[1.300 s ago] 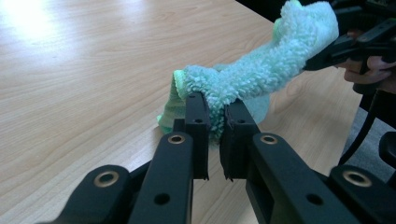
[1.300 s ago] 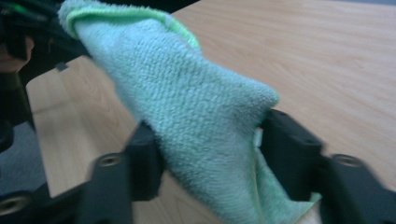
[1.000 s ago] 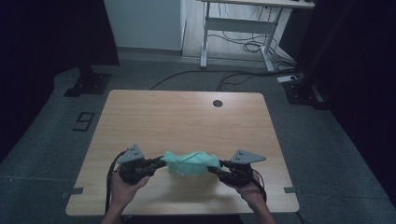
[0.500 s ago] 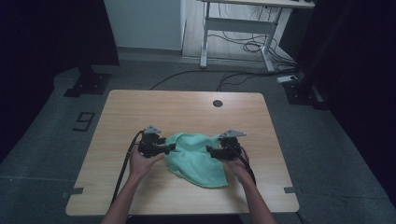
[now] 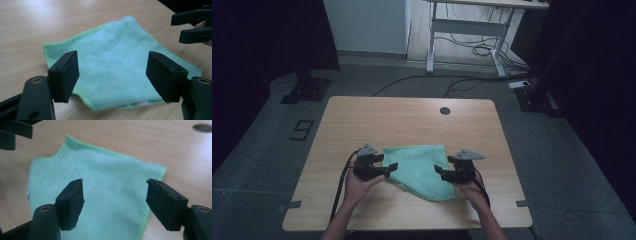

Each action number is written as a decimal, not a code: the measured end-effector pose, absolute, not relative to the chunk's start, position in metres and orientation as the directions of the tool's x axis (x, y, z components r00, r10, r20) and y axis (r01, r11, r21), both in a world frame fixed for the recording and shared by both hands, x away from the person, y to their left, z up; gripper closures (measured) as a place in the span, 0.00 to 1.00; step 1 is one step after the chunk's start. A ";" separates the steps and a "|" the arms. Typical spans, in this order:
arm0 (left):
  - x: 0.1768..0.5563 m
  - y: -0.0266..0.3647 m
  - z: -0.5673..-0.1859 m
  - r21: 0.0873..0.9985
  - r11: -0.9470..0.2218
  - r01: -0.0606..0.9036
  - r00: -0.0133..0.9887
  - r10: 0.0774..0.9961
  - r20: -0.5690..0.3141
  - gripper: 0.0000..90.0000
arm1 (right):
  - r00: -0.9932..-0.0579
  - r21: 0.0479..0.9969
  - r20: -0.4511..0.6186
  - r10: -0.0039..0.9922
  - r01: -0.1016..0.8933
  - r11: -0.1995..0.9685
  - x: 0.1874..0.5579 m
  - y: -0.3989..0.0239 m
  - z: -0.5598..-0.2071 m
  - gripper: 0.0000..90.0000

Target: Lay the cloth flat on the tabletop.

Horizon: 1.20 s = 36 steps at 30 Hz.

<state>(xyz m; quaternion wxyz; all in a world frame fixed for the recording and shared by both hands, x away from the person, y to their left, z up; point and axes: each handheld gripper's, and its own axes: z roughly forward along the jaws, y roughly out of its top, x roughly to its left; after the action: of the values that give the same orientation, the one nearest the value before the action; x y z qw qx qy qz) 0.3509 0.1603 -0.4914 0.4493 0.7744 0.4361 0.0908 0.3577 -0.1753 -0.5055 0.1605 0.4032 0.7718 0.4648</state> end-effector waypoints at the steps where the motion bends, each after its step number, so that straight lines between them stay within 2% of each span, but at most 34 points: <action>1: 0.350 0.160 -0.494 0.771 -0.220 0.598 0.605 0.755 -0.254 0.31 | -0.629 0.843 0.132 0.766 0.478 0.247 0.355 -0.174 -0.510 0.35; 5: 0.347 0.157 -0.508 0.754 -0.241 0.612 0.613 0.747 -0.258 0.33 | -0.658 0.830 0.154 0.737 0.491 0.265 0.349 -0.169 -0.521 0.47; 9: 0.349 0.152 -0.518 0.738 -0.263 0.621 0.626 0.733 -0.266 0.34 | -0.679 0.804 0.152 0.718 0.507 0.310 0.346 -0.161 -0.530 0.51; 17: 0.371 0.145 -0.526 0.703 -0.268 0.658 0.609 0.738 -0.289 0.35 | -0.655 0.749 0.148 0.741 0.564 0.348 0.352 -0.152 -0.547 0.50; 24: 0.390 0.142 -0.539 0.664 -0.275 0.695 0.588 0.749 -0.305 0.35 | -0.630 0.741 0.152 0.762 0.582 0.334 0.368 -0.156 -0.547 0.52; 32: 0.388 0.143 -0.541 0.666 -0.256 0.700 0.583 0.744 -0.327 0.34 | -0.592 0.734 0.169 0.788 0.609 0.301 0.400 -0.162 -0.547 0.54; 36: 0.383 0.141 -0.541 0.671 -0.260 0.694 0.588 0.743 -0.320 0.35 | -0.580 0.729 0.117 0.807 0.602 0.327 0.415 -0.157 -0.545 0.53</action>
<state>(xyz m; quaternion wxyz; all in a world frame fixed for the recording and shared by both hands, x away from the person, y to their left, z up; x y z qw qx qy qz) 0.3828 0.1406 -0.5414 0.4057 0.7932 0.4531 0.0302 0.4146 -0.1567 -0.5450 0.1347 0.4383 0.8032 0.3803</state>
